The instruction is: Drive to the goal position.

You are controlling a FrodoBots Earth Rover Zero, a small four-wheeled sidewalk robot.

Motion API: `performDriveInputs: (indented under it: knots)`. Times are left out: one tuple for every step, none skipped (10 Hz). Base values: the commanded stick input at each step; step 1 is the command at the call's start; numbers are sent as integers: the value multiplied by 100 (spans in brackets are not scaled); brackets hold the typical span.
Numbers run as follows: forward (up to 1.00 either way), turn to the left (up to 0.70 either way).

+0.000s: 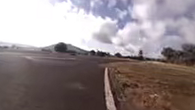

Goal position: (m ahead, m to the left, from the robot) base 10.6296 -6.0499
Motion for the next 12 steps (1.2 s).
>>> performDriveInputs:
  knots:
    - [50, 0]
    - [50, 0]
    - [50, 0]
    - [50, 0]
    - [50, 0]
    - [50, 0]
    - [50, 0]
    - [50, 0]
    - [50, 0]
    - [50, 0]
    - [50, 0]
    - [50, 0]
